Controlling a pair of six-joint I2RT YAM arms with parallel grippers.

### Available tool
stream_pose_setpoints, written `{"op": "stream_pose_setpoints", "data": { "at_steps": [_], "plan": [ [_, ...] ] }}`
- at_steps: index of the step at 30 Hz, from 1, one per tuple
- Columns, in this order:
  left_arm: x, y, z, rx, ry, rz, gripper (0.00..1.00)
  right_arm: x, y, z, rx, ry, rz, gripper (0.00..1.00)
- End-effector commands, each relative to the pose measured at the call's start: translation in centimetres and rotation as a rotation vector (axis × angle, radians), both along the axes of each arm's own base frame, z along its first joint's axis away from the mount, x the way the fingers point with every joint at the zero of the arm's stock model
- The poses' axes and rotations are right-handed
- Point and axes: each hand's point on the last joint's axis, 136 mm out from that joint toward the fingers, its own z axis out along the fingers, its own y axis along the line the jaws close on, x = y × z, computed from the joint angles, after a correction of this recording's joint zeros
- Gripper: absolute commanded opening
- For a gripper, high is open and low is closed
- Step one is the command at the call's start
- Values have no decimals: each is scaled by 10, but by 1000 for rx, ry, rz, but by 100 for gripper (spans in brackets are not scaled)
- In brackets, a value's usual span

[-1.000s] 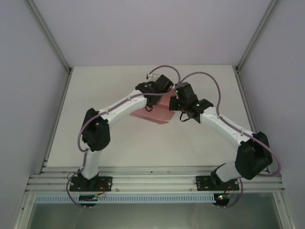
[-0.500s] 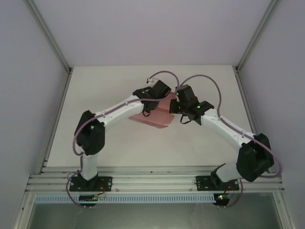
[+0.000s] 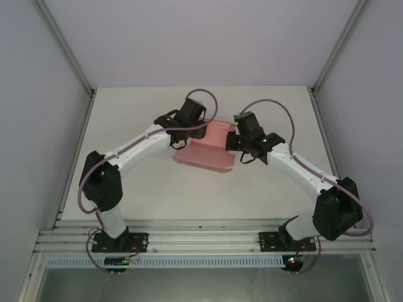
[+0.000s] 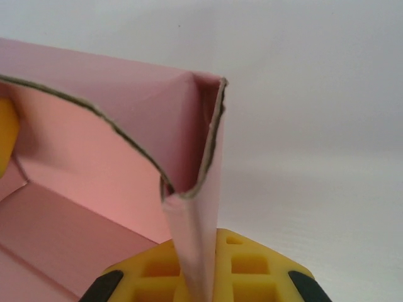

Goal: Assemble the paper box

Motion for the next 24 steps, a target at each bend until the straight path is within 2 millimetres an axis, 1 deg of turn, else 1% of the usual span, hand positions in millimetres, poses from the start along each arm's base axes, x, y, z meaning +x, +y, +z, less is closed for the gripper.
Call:
{"op": "stream_pose_setpoints", "data": {
  "at_steps": [1,3,4,6,9,10,11,12,14,17,19,22,23,24],
  "plan": [
    [-14,-13,30,-157,5,-75,79,0,17,-4,56,53,36,0],
    [-17,-9,33,-200,19,-73,94,0,18,-11,45,87,34,0],
    [-20,-7,35,-230,34,-76,100,0,17,-16,36,107,30,0],
    [-22,3,36,-277,49,-60,99,-1,15,-25,24,143,16,0],
    [-24,28,32,-305,62,-1,100,-3,11,-37,-2,197,-12,0],
    [-25,38,30,-308,66,24,100,-6,7,-46,-26,235,-20,0],
    [-27,46,29,-308,67,39,100,-4,7,-45,-43,252,-26,0],
    [-29,54,27,-305,68,58,100,-3,6,-49,-67,270,-28,0],
    [-33,71,24,-300,69,94,99,-5,0,-65,-132,329,-47,1],
    [-41,95,19,-300,71,154,100,-17,5,-91,-172,428,-31,2],
    [-46,109,15,-308,72,189,99,-21,6,-104,-211,449,-46,6],
    [-52,125,12,-319,81,227,99,-22,8,-114,-260,460,-66,7],
    [-53,129,11,-318,83,234,100,-23,9,-115,-265,462,-63,9],
    [-55,132,10,-315,86,239,100,-23,11,-115,-257,467,-78,14]
  ]
}}
